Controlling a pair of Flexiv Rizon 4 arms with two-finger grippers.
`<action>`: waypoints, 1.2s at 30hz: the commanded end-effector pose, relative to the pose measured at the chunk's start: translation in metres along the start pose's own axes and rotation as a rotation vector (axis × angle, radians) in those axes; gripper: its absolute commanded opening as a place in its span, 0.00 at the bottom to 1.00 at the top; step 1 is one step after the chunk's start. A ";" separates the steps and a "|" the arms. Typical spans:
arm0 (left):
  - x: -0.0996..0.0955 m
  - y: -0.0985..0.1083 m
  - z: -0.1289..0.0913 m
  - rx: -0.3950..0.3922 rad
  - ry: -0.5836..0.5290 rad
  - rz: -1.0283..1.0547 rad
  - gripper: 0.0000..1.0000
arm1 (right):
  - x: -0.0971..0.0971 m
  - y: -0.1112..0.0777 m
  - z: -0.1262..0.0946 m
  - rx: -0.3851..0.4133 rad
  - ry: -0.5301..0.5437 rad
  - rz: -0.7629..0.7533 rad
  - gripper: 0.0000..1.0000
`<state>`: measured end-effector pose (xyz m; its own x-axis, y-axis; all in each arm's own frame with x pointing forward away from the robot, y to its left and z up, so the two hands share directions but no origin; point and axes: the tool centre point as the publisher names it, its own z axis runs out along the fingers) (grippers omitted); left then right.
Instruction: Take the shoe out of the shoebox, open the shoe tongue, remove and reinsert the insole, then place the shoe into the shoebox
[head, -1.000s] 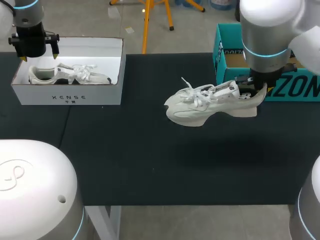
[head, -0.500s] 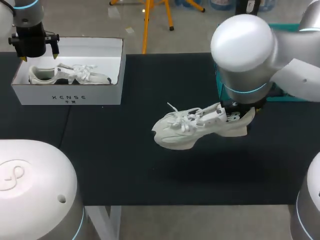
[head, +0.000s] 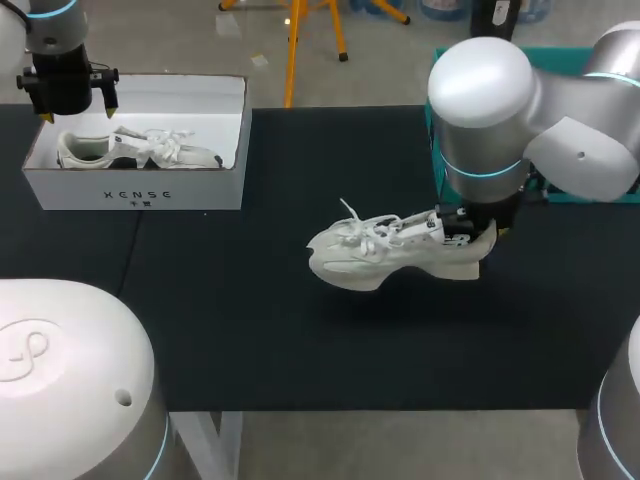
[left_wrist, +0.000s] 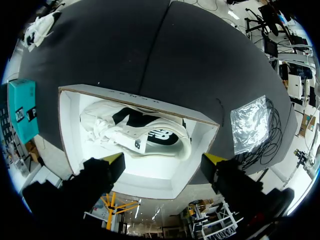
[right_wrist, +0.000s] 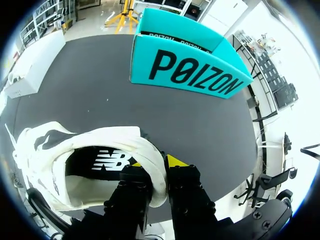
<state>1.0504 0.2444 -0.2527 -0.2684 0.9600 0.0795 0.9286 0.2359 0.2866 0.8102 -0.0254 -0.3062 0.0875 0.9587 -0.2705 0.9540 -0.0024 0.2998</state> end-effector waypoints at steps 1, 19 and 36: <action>-0.001 0.001 0.000 0.001 0.003 0.000 1.00 | 0.003 0.012 0.022 0.027 -0.006 -0.005 0.00; -0.001 0.001 0.000 0.001 0.003 0.000 1.00 | 0.008 0.001 0.069 0.113 -0.007 -0.006 0.00; -0.001 0.001 0.000 0.001 0.003 0.000 1.00 | 0.020 -0.014 0.074 0.157 -0.079 -0.030 0.00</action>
<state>1.0504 0.2444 -0.2528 -0.2684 0.9600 0.0795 0.9285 0.2358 0.2867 0.8206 -0.0379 -0.3752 0.0717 0.9397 -0.3344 0.9887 -0.0227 0.1483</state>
